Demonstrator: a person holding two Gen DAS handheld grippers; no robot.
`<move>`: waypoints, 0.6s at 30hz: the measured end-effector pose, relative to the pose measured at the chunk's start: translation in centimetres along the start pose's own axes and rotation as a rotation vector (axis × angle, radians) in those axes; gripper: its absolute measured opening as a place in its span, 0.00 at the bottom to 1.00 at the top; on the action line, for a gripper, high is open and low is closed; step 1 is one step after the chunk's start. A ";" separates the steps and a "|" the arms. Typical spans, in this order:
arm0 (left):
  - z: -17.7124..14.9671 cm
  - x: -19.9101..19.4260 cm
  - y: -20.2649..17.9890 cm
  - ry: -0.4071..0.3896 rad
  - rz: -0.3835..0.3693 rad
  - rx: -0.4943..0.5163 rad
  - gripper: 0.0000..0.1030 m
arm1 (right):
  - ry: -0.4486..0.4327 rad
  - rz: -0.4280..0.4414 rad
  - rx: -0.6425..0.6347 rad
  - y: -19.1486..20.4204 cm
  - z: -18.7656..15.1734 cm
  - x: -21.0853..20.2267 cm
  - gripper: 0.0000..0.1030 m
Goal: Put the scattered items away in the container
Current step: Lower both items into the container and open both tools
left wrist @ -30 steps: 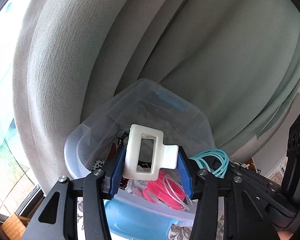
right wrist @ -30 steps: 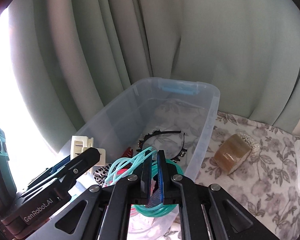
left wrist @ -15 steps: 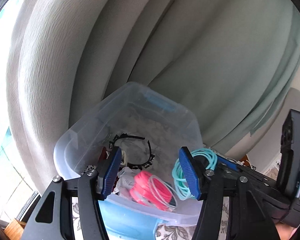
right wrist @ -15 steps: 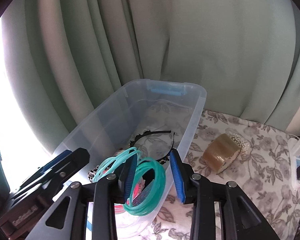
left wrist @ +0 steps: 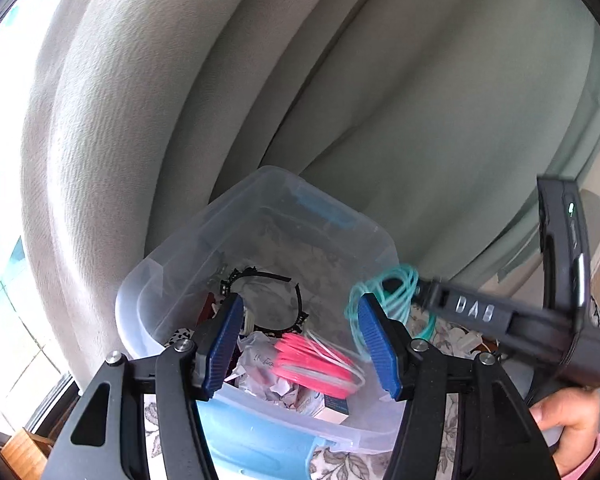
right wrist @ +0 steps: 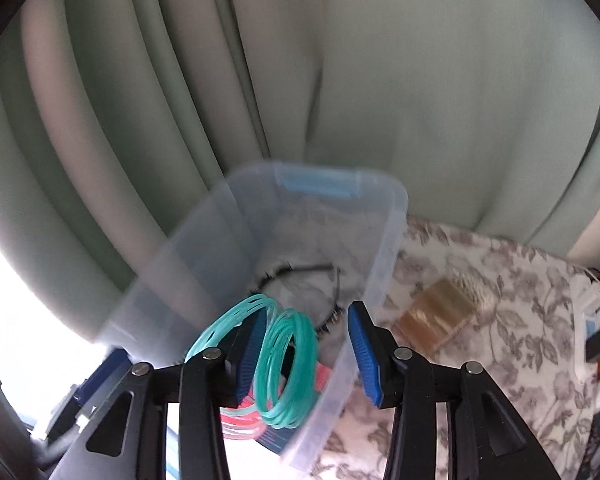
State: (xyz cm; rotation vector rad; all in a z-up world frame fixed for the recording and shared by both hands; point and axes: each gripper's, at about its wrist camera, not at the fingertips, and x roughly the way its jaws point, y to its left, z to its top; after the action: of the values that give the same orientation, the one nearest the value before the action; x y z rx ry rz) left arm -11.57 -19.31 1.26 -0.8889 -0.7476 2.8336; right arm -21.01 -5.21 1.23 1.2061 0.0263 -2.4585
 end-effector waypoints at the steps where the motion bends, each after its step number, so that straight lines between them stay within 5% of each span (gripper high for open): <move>1: -0.1 0.2 0.0 0.003 0.001 -0.001 0.59 | -0.003 0.005 0.001 -0.2 -0.4 0.0 0.45; 18: -1.0 0.5 -3.2 0.046 -0.080 0.099 0.59 | -0.055 0.050 0.035 -2.8 -2.7 -2.7 0.47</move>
State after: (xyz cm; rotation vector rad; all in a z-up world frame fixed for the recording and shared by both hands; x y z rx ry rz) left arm -11.64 -15.93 1.84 -0.8857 -0.6169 2.7440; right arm -18.50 -1.18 1.10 1.1395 -0.0620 -2.4565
